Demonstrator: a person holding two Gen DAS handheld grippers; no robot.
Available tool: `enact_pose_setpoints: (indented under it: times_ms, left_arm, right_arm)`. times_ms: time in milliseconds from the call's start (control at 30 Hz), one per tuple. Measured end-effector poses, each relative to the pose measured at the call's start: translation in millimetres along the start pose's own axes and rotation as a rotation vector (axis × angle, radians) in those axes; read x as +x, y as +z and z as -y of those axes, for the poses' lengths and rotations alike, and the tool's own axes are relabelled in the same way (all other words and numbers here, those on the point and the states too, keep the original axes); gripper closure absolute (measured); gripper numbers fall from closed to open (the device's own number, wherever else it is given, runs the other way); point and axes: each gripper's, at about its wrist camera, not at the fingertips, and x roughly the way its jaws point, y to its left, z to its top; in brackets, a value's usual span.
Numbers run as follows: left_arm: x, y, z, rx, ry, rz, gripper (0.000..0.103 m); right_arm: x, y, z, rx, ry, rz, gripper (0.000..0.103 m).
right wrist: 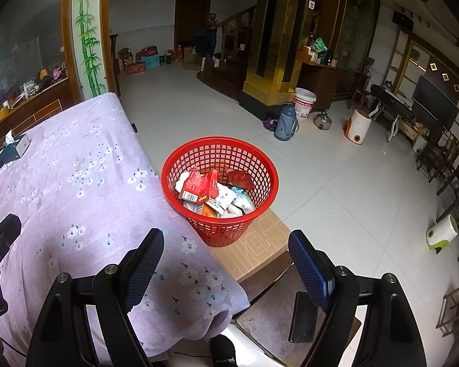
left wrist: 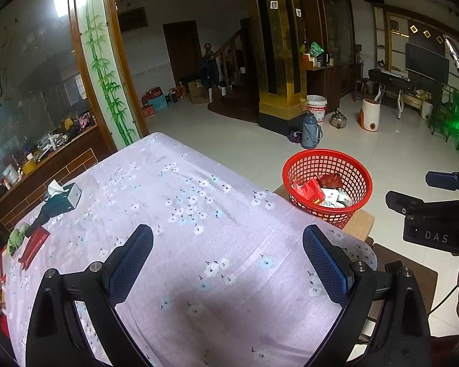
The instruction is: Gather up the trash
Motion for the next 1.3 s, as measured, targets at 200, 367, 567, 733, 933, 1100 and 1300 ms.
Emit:
enact_pose_setpoints:
  times_ms: [200,367,567,733,933,1100,1300]
  left_arm:
    - [-0.2,0.7,-0.1,0.0,-0.001,-0.001,0.006]
    - [-0.8,0.5,-0.3,0.0,0.0,-0.001,0.005]
    - [-0.3,-0.6,0.1,0.002,0.001,-0.004,0.005]
    - [-0.1,-0.6,0.2,0.0,-0.002,-0.002,0.006]
    - [-0.4,0.0,0.3,0.001,0.0,-0.002,0.005]
    - [-0.6,0.4,0.2,0.0,-0.001,-0.003,0.005]
    - [-1.0,0.2,0.1,0.0,-0.002,-0.003,0.006]
  right_arm:
    - [0.7,2.4,-2.4,-0.004,0.002,0.0,0.016]
    - [0.3,3.1,-3.0,-0.003,0.0,-0.003,0.016]
    - [0.2,3.1,-3.3,-0.002,-0.001,-0.004,0.016]
    - [2.5,0.9,-2.8,-0.003,0.002,-0.008,0.016]
    - [2.8,0.6,-3.1,-0.004,0.003,-0.008,0.016]
    - [3.1,-0.3,-2.8,-0.004,0.003,-0.008,0.016]
    - [2.9,-0.1,-2.7,-0.004,0.003,-0.009,0.016]
